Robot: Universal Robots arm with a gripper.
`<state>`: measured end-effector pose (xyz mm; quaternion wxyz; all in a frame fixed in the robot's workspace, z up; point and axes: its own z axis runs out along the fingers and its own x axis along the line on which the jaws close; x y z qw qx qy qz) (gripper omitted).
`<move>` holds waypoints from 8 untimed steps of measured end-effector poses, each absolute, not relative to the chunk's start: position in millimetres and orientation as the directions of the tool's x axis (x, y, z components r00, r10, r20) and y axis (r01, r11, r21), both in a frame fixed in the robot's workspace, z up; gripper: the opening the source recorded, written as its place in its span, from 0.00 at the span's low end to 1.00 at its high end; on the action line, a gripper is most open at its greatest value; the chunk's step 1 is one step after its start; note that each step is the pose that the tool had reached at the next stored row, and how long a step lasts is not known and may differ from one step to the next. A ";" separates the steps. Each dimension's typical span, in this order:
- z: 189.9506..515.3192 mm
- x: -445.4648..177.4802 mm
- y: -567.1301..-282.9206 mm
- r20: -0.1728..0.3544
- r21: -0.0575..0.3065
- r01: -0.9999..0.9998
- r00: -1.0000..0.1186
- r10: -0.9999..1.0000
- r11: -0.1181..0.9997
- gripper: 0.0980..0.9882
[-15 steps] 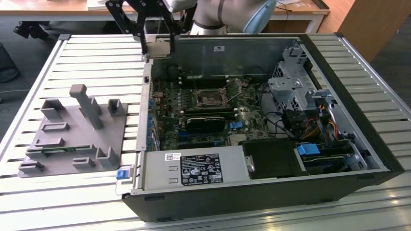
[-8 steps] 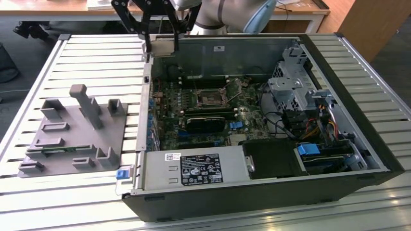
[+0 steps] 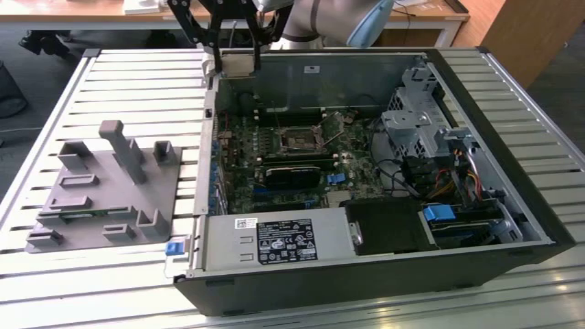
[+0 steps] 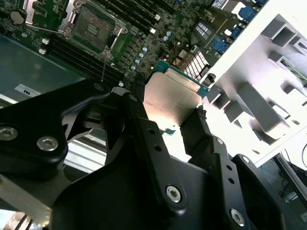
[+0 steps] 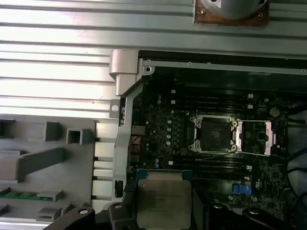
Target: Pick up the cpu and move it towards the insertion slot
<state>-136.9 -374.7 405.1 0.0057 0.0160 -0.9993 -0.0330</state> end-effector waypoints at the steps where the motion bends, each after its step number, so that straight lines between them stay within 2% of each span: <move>1: 405.1 -135.9 -374.0 0.010 0.066 -0.032 -0.999 -0.032 0.997 0.50; 8: 404.9 -129.0 -368.6 0.010 0.066 -0.033 -0.999 -0.034 0.997 0.50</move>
